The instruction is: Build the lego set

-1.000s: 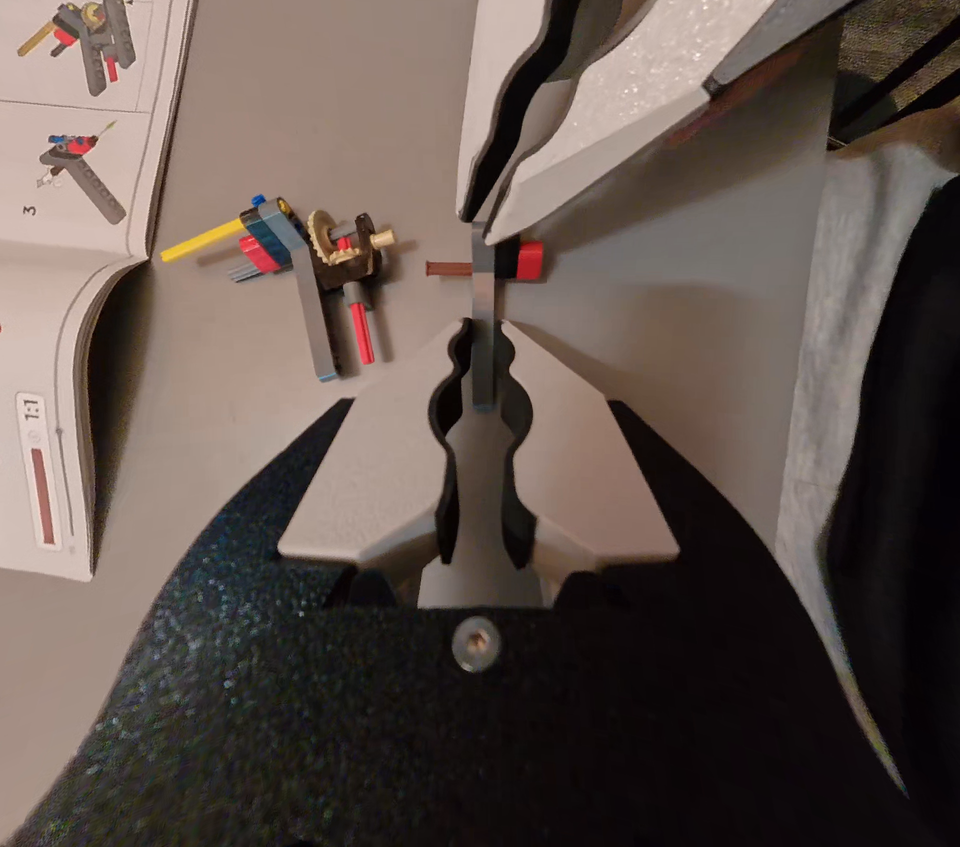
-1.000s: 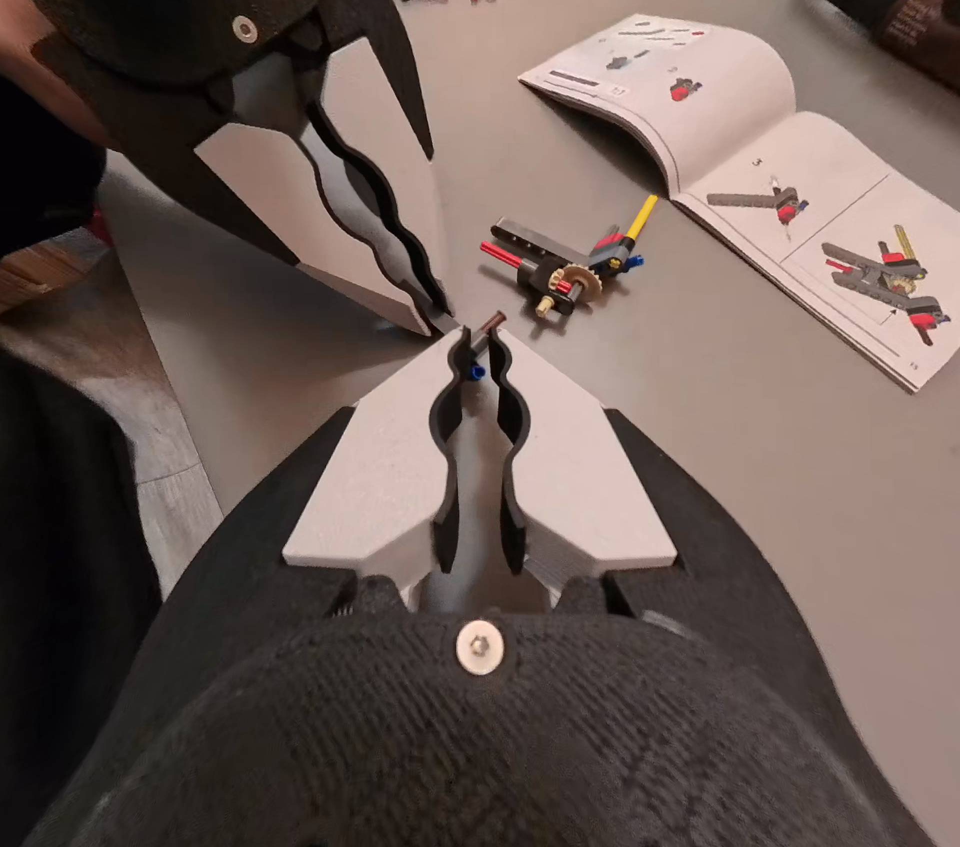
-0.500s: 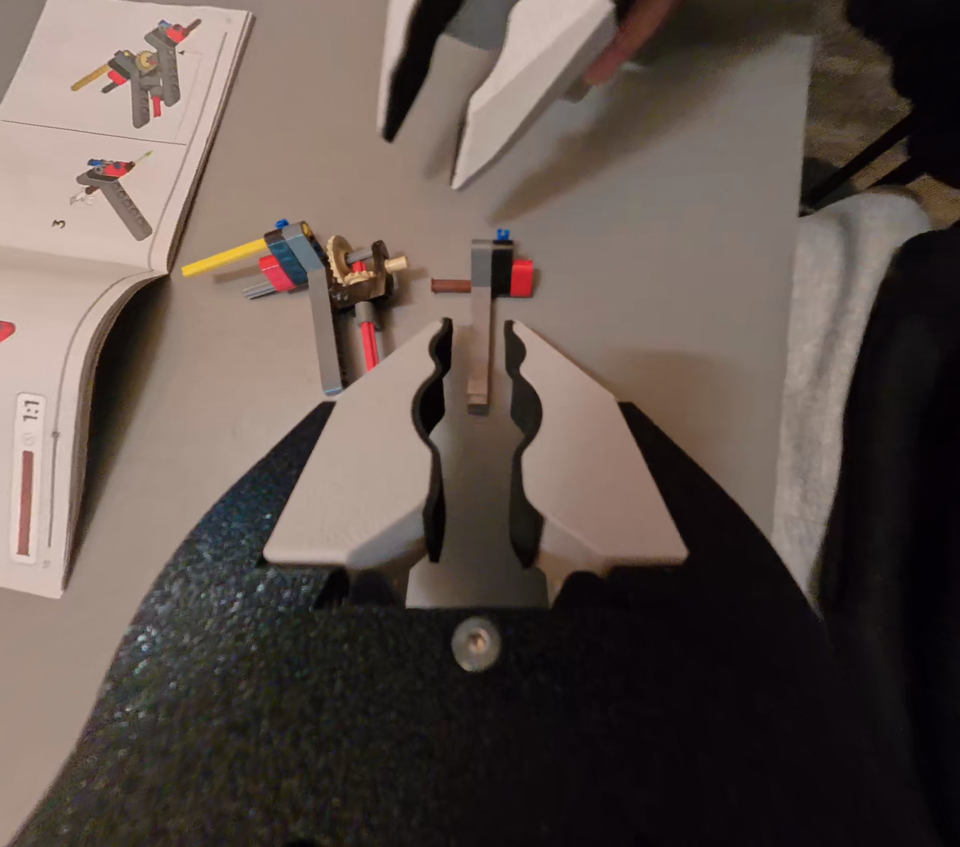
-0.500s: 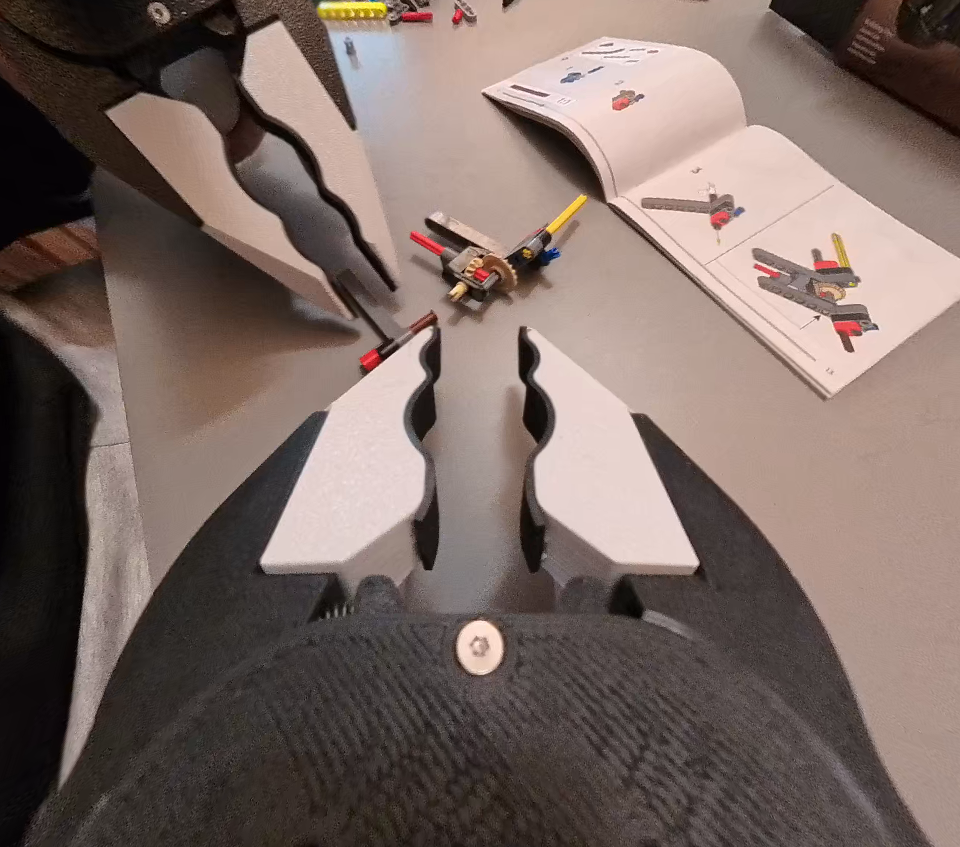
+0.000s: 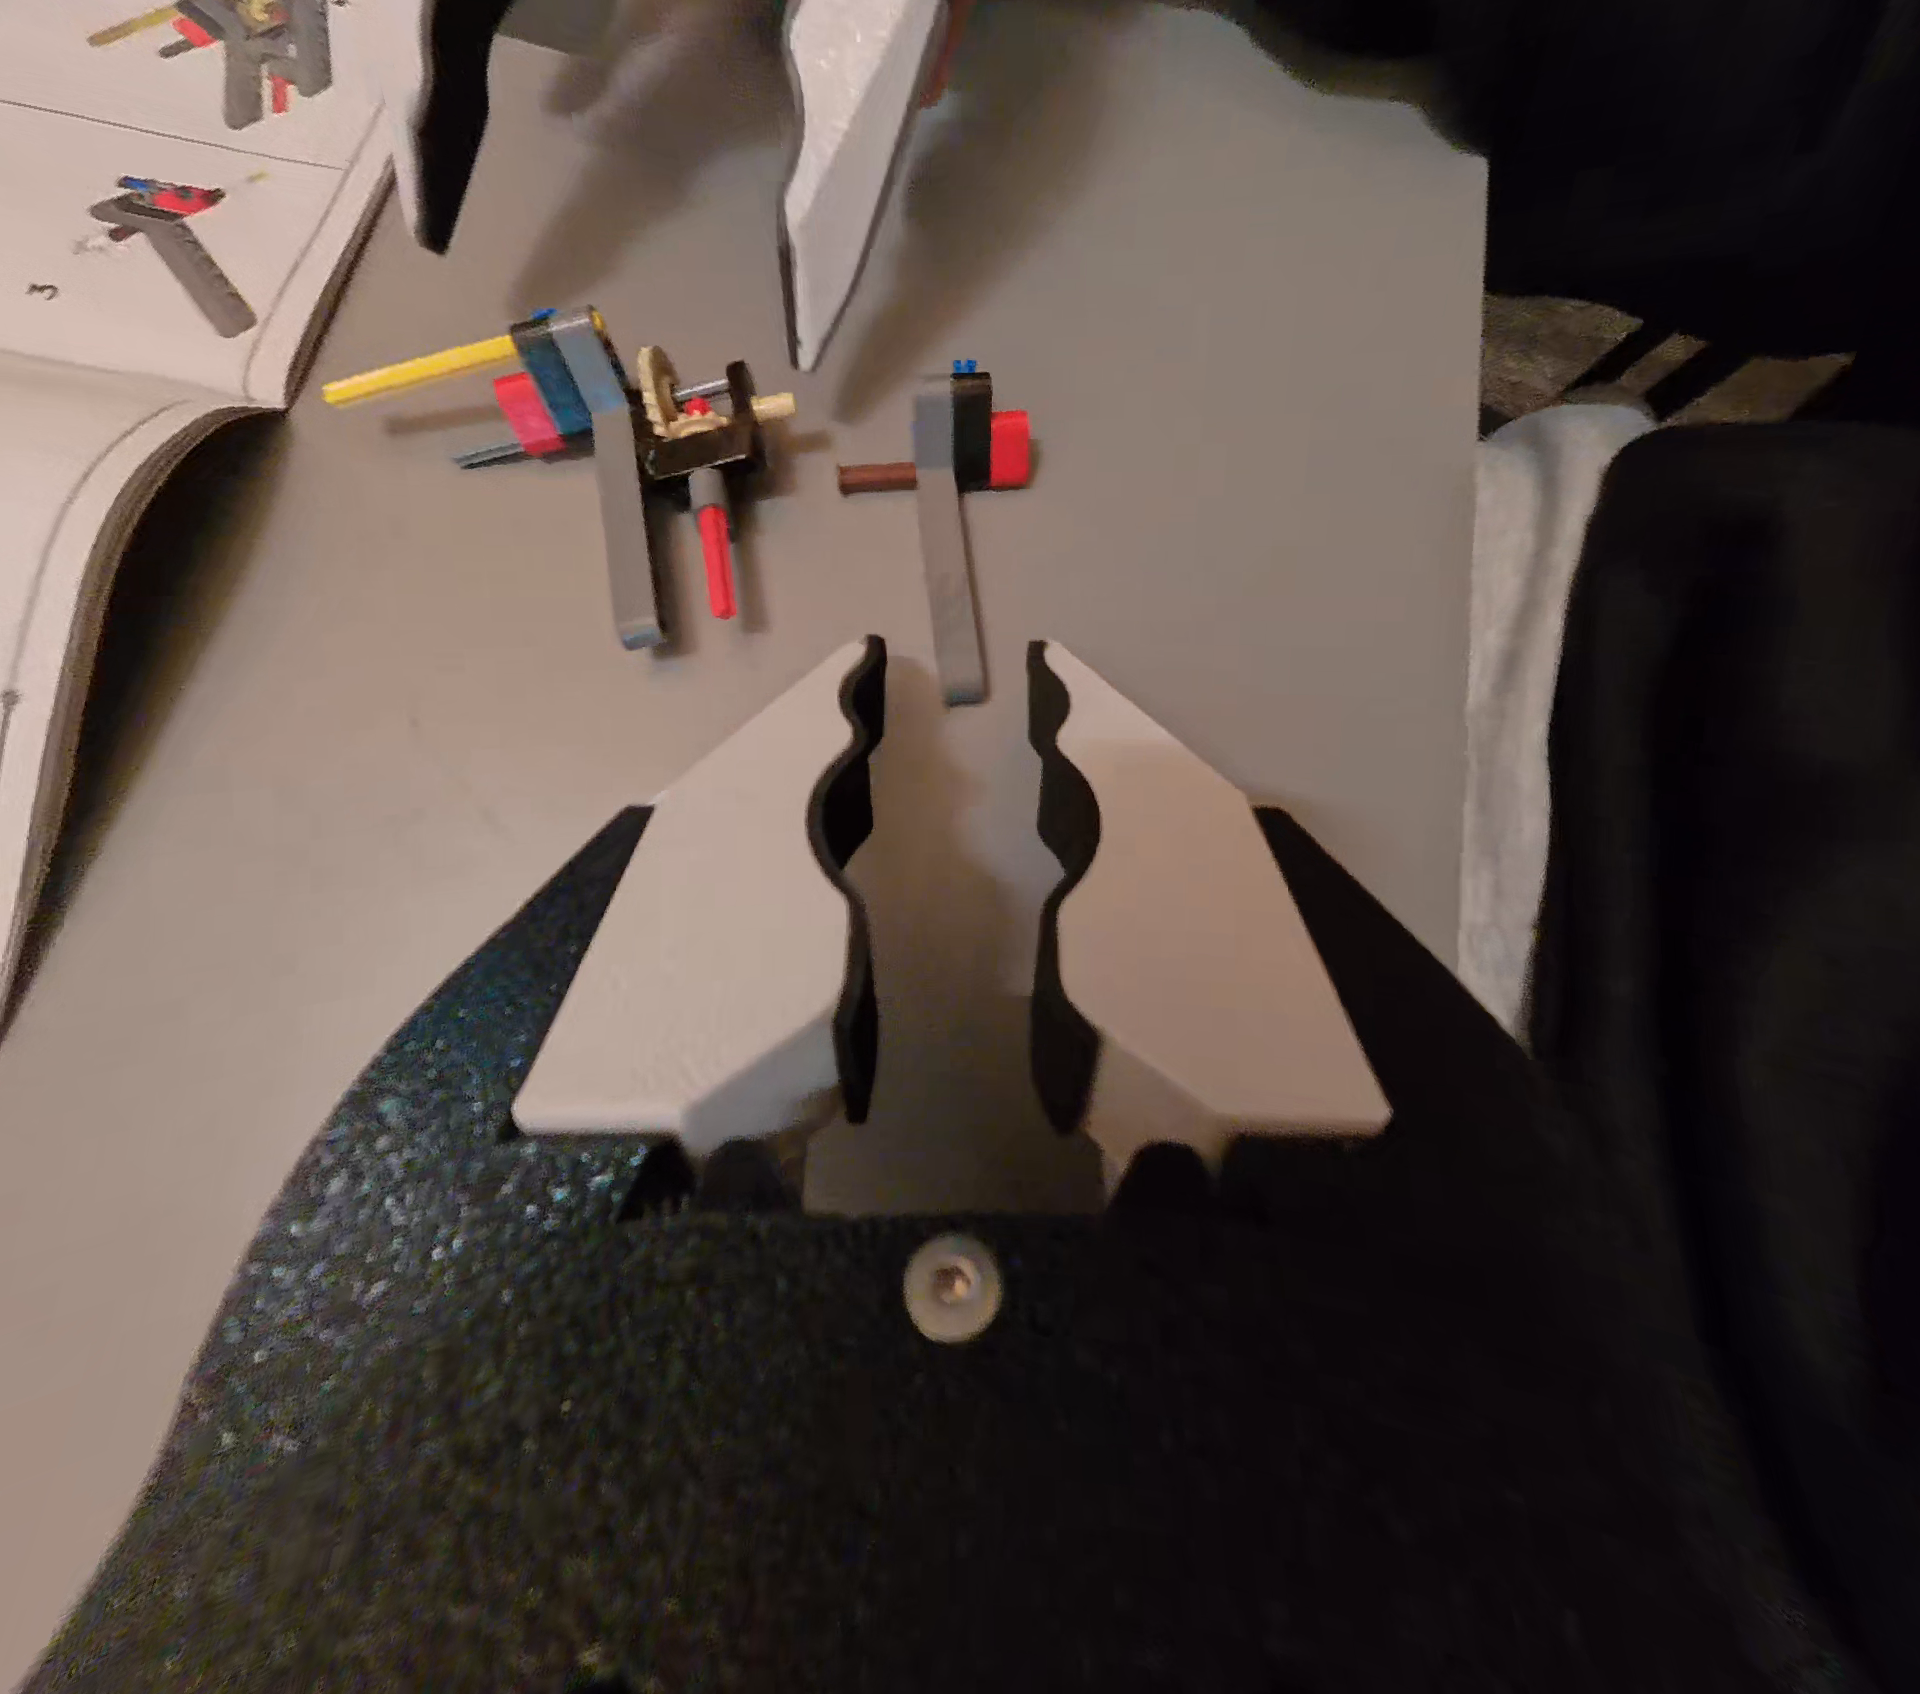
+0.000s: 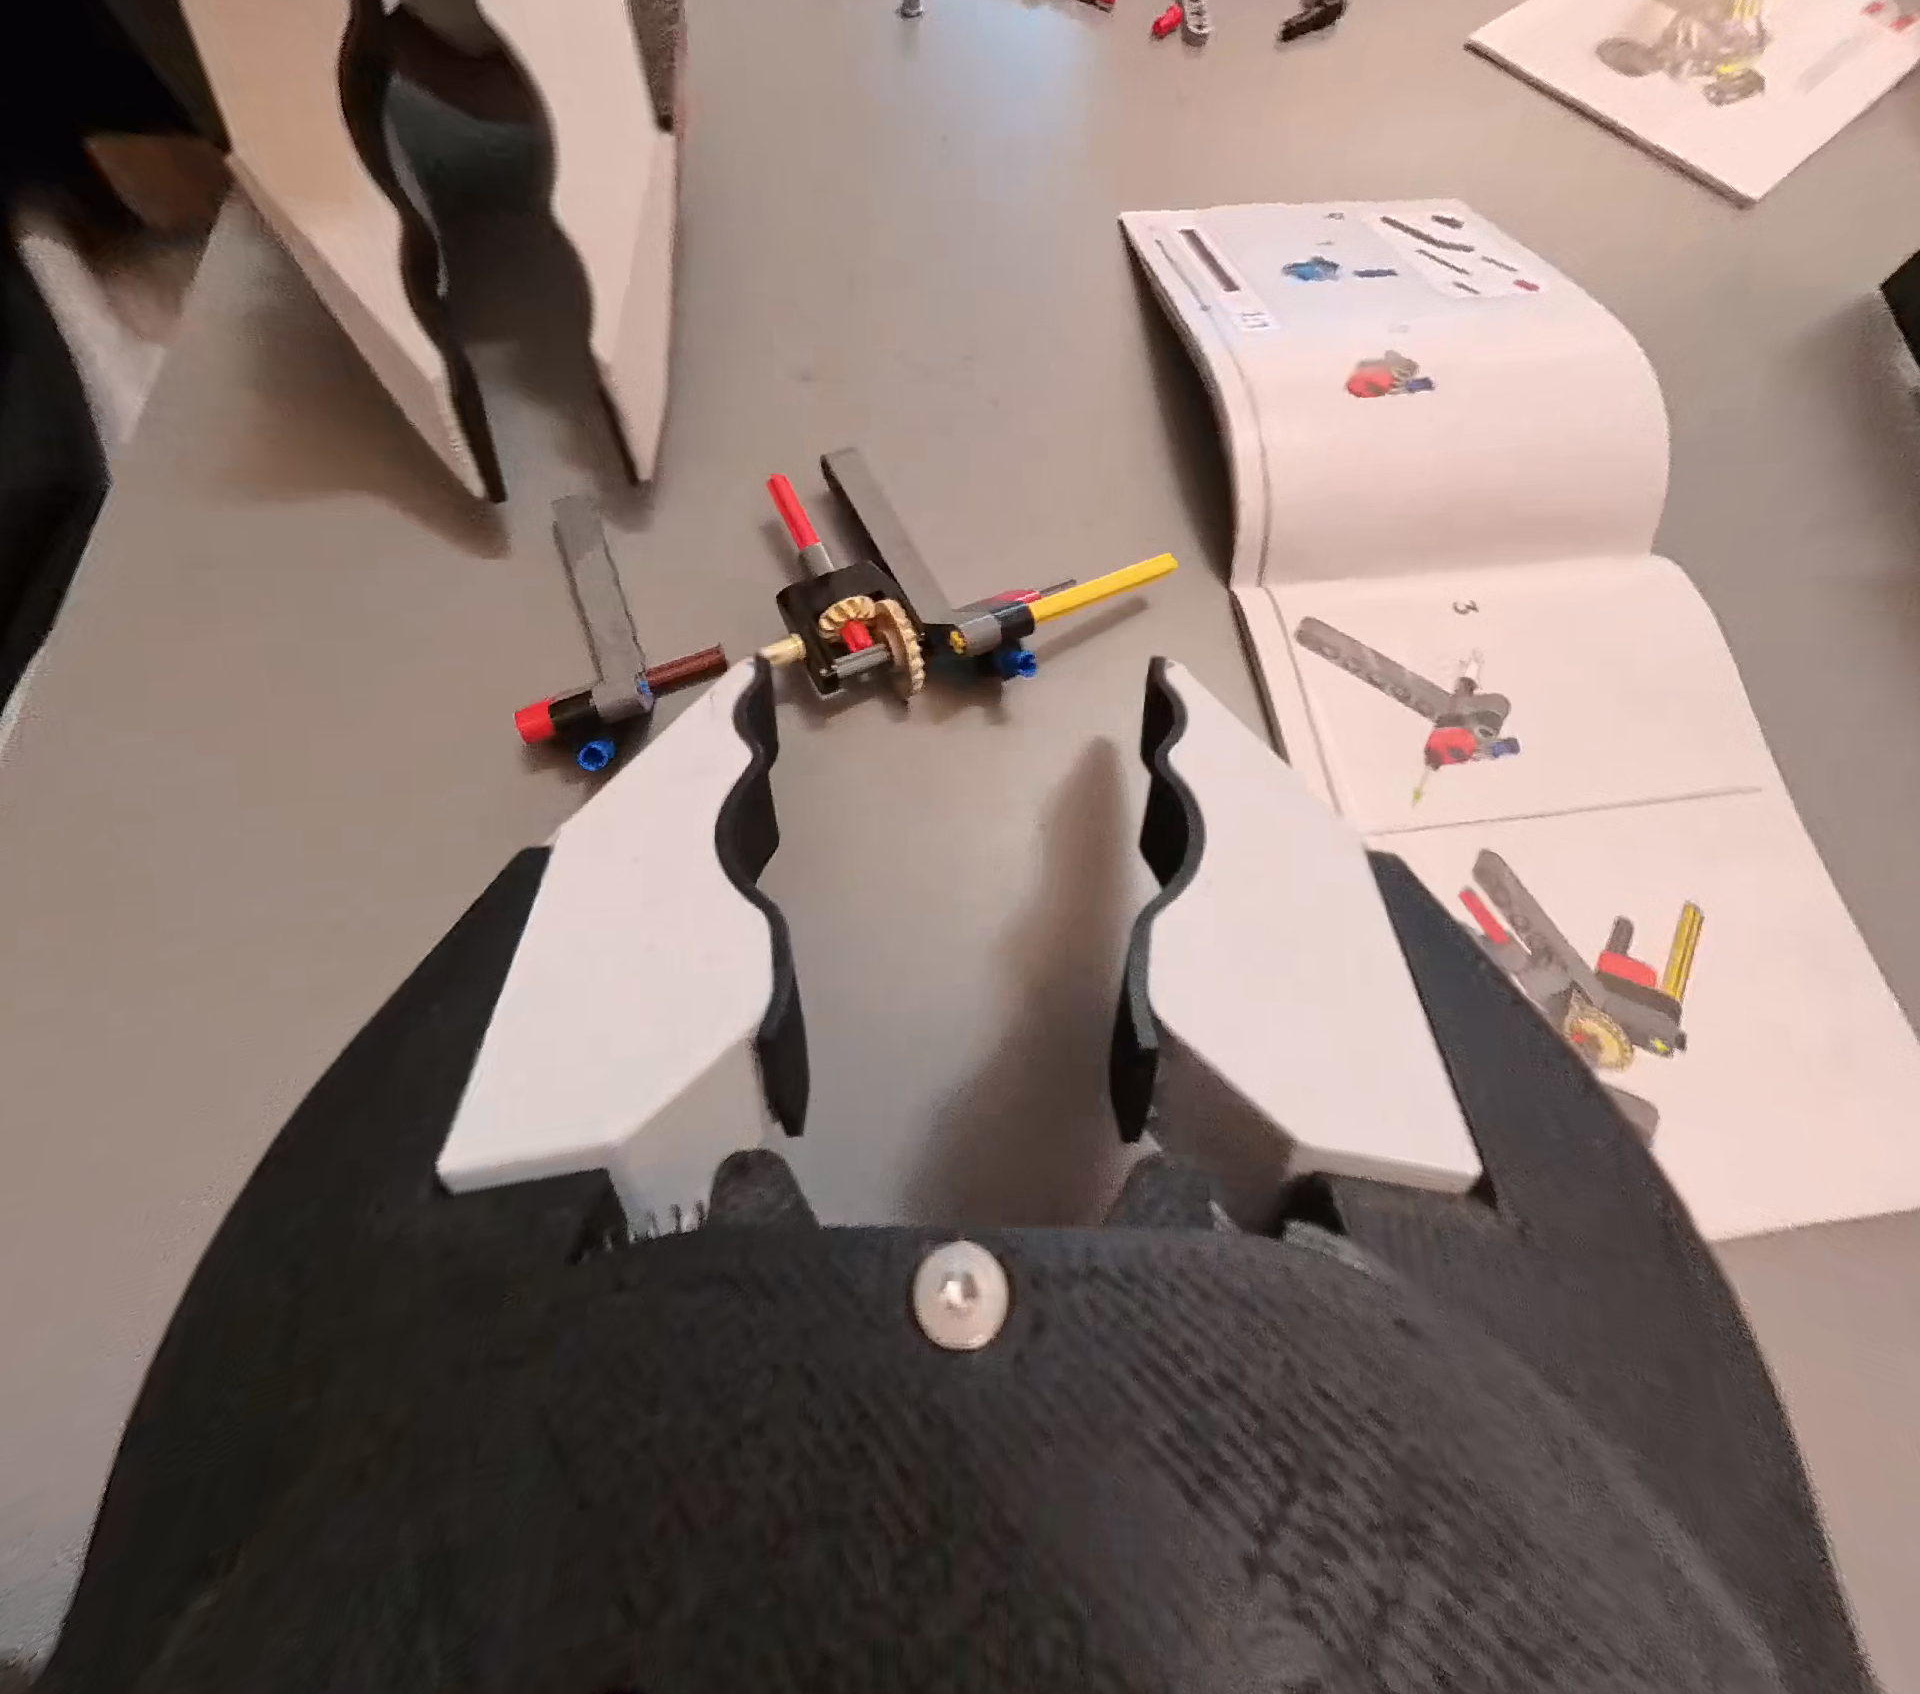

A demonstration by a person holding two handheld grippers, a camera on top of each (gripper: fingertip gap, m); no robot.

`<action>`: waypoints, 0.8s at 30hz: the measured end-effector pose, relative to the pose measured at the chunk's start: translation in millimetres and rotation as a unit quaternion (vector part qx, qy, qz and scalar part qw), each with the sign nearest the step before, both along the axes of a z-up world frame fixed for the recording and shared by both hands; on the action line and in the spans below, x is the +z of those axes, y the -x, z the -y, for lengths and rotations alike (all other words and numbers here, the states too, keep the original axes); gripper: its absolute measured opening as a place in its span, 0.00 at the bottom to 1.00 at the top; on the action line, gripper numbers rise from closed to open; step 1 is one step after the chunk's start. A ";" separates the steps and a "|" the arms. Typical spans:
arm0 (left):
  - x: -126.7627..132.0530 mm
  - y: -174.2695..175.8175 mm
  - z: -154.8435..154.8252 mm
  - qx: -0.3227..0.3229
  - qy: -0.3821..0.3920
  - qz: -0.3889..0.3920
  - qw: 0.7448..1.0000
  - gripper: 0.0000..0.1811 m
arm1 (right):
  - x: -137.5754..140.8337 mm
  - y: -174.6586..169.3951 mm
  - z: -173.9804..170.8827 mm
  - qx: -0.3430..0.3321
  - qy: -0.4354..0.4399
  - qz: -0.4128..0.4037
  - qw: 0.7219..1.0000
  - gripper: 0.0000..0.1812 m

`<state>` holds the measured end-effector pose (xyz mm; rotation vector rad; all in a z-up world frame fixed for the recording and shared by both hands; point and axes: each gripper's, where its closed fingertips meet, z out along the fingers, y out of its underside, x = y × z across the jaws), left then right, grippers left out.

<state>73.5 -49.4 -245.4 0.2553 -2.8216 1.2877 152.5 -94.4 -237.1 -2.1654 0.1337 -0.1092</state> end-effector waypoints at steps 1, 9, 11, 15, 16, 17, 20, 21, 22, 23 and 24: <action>0.5 1.2 1.7 -0.001 0.000 -0.004 1.000 0.14 | -2.6 2.4 -0.7 0.007 0.009 0.002 1.000 0.38; -11.8 3.6 15.0 -0.011 -0.022 0.037 0.999 0.05 | -16.8 15.5 -8.3 0.035 0.055 0.013 0.998 0.28; -12.0 5.5 15.3 -0.023 -0.020 0.045 0.999 0.04 | -18.1 28.5 -10.7 0.047 0.057 -0.010 0.997 0.27; -12.1 5.5 11.9 -0.036 -0.014 0.046 0.998 0.03 | -16.8 32.0 -9.9 0.022 0.056 0.010 0.998 0.27; -12.2 5.4 11.3 -0.037 -0.014 0.044 0.998 0.03 | -16.4 32.0 -8.8 0.016 0.056 0.015 0.998 0.28; -12.3 5.5 11.0 -0.039 -0.013 0.043 0.998 0.03 | -16.2 30.4 -7.3 0.004 0.056 0.019 0.998 0.28; -12.4 5.6 10.9 -0.041 -0.012 0.042 0.998 0.03 | -16.7 29.3 0.6 -0.035 0.060 0.006 0.998 0.29; -12.4 5.6 10.7 -0.041 -0.012 0.041 0.998 0.03 | -16.6 27.1 4.9 -0.058 0.061 0.009 0.996 0.30; -12.5 5.5 10.6 -0.041 -0.011 0.040 0.998 0.03 | -16.3 26.7 8.5 -0.077 0.060 0.011 0.995 0.30; -12.5 5.6 10.5 -0.041 -0.011 0.039 0.998 0.03 | -16.2 29.0 11.0 -0.088 0.058 0.013 0.994 0.30; -12.5 5.6 10.4 -0.041 -0.011 0.038 0.998 0.03 | -15.7 31.5 13.0 -0.095 0.058 0.020 0.994 0.29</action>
